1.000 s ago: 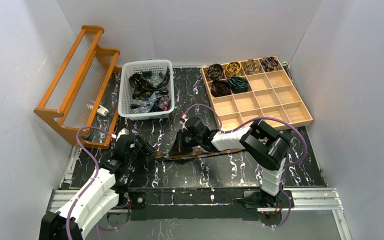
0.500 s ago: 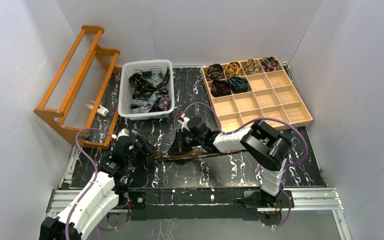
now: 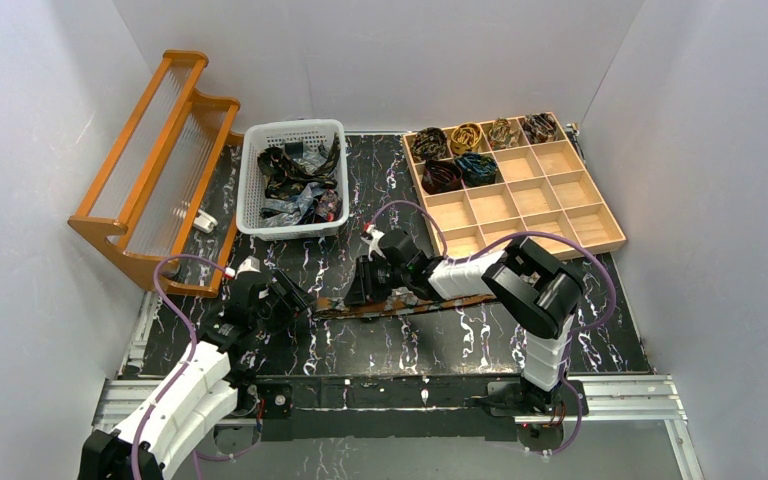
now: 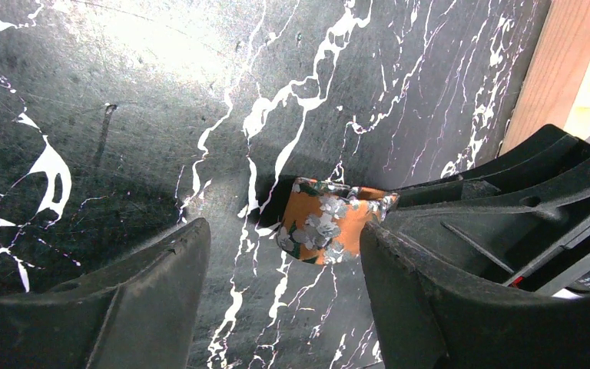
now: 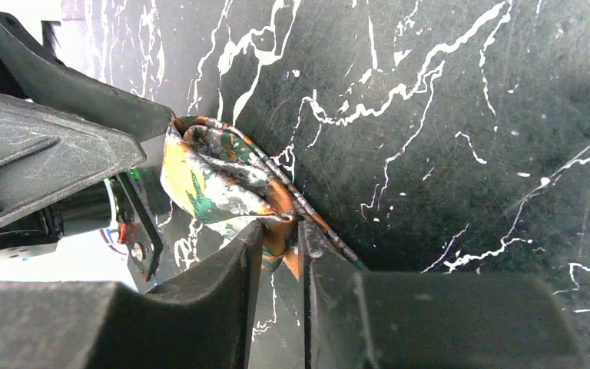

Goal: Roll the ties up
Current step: Roll the tie at the center of the board.

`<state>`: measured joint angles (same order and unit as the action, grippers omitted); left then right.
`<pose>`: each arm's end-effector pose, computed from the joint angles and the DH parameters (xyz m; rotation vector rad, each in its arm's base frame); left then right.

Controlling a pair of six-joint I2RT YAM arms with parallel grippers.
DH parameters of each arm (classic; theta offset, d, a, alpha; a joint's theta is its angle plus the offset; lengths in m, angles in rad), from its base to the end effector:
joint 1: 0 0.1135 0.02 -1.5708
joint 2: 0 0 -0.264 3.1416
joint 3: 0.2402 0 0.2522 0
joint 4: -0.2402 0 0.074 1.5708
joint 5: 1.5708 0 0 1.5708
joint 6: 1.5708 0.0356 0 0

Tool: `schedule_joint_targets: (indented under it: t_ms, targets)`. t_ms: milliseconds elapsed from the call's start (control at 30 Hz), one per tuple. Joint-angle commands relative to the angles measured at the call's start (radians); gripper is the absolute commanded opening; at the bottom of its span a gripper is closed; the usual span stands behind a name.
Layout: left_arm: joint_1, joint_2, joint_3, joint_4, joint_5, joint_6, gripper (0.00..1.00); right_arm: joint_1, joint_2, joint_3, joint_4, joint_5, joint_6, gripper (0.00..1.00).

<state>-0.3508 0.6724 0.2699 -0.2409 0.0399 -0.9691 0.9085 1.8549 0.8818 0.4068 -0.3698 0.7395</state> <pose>0.1404 -0.0529 0.1714 -0.6852 2.2217 -0.7494 0.2185 0.3012 0.1407 -0.4490 2.3748 1.2745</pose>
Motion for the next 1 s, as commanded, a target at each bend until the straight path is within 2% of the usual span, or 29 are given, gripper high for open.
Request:
schedule_joint_targets:
  t_ms: [0,133,367,433,533,733,867,967]
  targets:
    - [-0.004,-0.003,-0.001,-0.019,0.001,0.02,0.68,0.0,-0.001,0.075,-0.073,-0.021,-0.088,0.35]
    - [-0.004,0.005,0.005,-0.016,0.009,0.032,0.68,-0.001,-0.029,0.087,-0.123,-0.007,-0.104,0.41]
    - [-0.004,0.006,0.009,-0.019,0.011,0.052,0.65,0.001,-0.092,0.162,-0.292,0.063,-0.178,0.6]
    - [-0.004,0.004,0.013,-0.026,0.0,0.053,0.65,0.001,-0.114,0.169,-0.307,0.081,-0.213,0.62]
    - [-0.004,0.003,0.023,-0.043,-0.021,0.053,0.64,0.003,-0.13,0.188,-0.314,0.087,-0.251,0.55]
    - [-0.004,0.0,0.045,-0.08,-0.064,0.053,0.62,0.063,-0.068,0.297,-0.353,0.078,-0.234,0.26]
    - [-0.004,-0.003,0.06,-0.097,-0.077,0.056,0.62,0.09,0.002,0.354,-0.368,0.076,-0.18,0.17]
    - [-0.004,-0.003,0.071,-0.113,-0.083,0.063,0.62,0.115,0.035,0.375,-0.372,0.079,-0.168,0.15]
